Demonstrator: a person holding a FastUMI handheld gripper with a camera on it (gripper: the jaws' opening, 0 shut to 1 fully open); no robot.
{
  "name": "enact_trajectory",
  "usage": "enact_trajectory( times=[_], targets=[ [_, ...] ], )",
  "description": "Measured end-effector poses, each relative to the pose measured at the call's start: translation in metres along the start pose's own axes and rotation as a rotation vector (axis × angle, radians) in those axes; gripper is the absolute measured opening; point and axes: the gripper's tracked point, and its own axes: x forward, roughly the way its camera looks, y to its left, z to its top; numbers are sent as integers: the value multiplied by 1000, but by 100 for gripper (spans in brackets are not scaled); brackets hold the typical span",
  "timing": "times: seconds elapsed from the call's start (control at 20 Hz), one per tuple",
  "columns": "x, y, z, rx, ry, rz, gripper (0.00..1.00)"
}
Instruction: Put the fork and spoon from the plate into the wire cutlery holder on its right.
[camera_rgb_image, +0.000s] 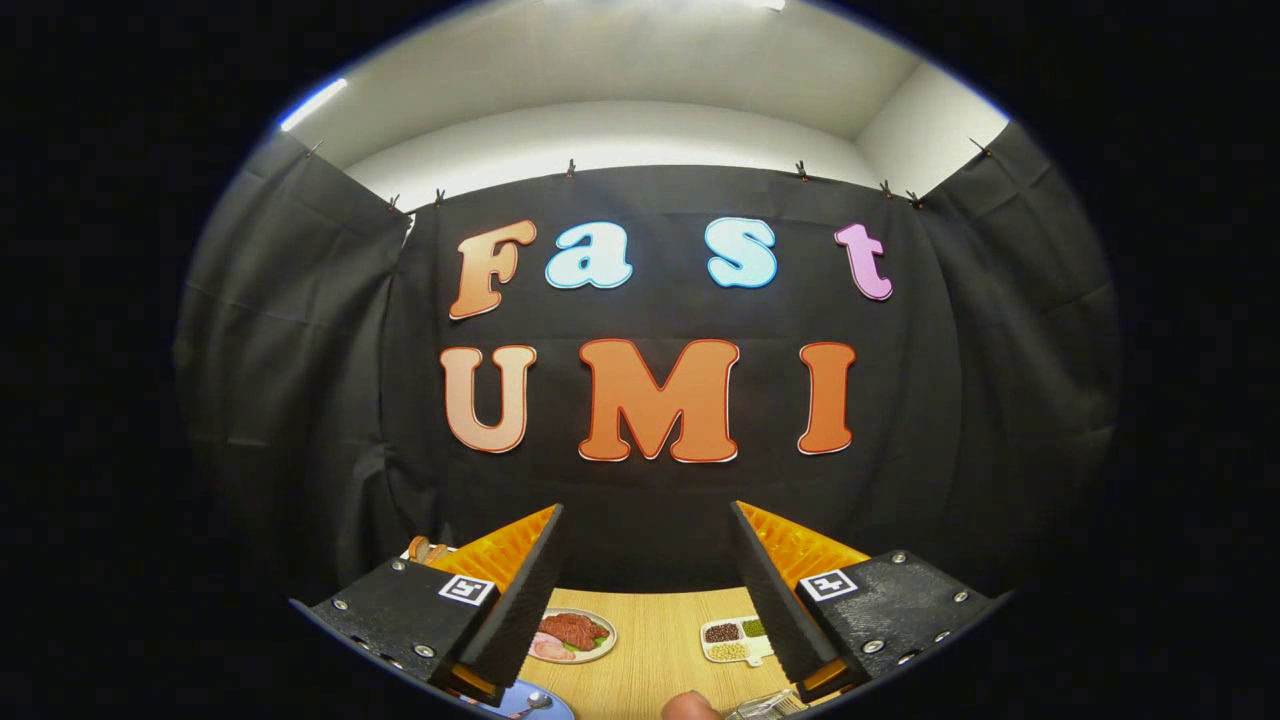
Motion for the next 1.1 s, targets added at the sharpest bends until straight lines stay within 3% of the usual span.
enact_trajectory(
  times=[0.35,1.1],
  targets=[
    [-1,20,-29,-2,102,40,95],
    [-43,104,-195,75,768,190,96]
  ],
)
